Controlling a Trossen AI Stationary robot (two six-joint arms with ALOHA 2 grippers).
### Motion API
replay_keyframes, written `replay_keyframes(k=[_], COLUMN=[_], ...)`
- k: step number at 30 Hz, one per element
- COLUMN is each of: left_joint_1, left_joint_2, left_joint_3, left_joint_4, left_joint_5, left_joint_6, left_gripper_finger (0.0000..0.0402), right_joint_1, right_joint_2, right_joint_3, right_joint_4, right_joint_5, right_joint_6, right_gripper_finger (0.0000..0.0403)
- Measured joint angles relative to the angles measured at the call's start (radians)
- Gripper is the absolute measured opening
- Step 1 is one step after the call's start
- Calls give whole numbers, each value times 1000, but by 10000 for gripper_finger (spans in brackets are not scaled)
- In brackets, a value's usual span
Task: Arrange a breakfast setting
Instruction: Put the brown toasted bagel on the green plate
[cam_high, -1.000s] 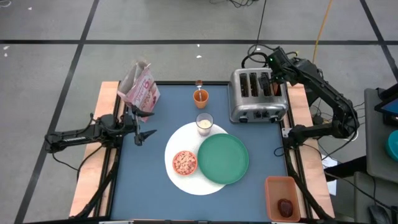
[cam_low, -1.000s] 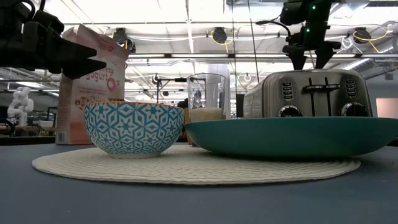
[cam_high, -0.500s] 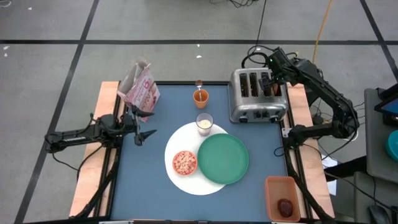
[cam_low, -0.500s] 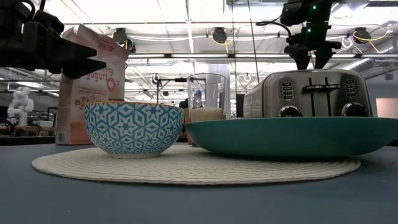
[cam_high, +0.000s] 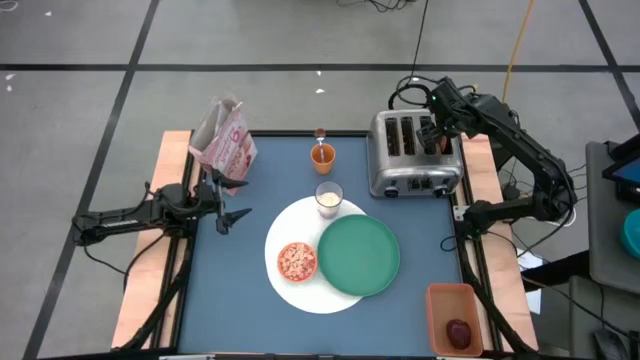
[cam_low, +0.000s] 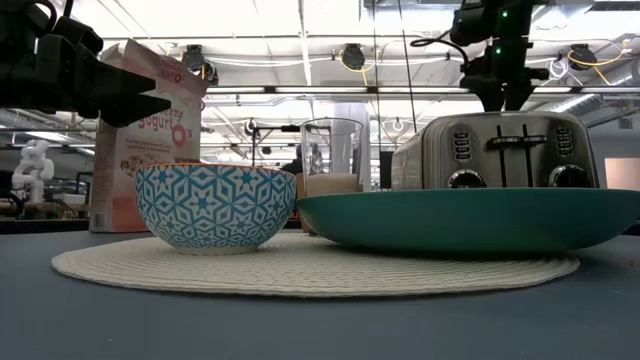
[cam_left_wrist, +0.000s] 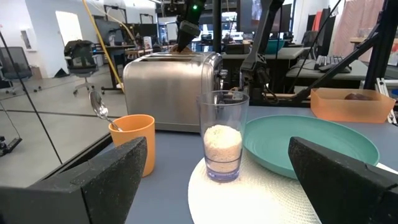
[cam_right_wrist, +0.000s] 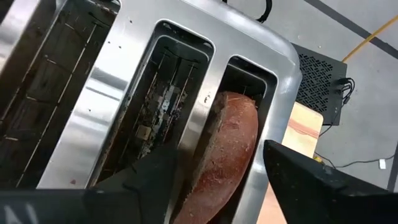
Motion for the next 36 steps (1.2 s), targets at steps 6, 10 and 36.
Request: replay_keyframes(k=[6, 10, 36], left_joint_1=[0, 0, 0], left_joint_2=[0, 0, 0], left_joint_3=[0, 0, 0], left_joint_4=[0, 0, -6], left_joint_5=[0, 0, 0], left_joint_6=[0, 0, -3], left_gripper_finger=[392, 392, 392], right_joint_1=[0, 0, 0], right_joint_2=[4, 4, 4], right_joint_3=[0, 0, 0], right_joint_4=[2, 2, 5], right_joint_5=[0, 2, 3], right_joint_6=[1, 2, 2], right_gripper_finger=[204, 185, 70])
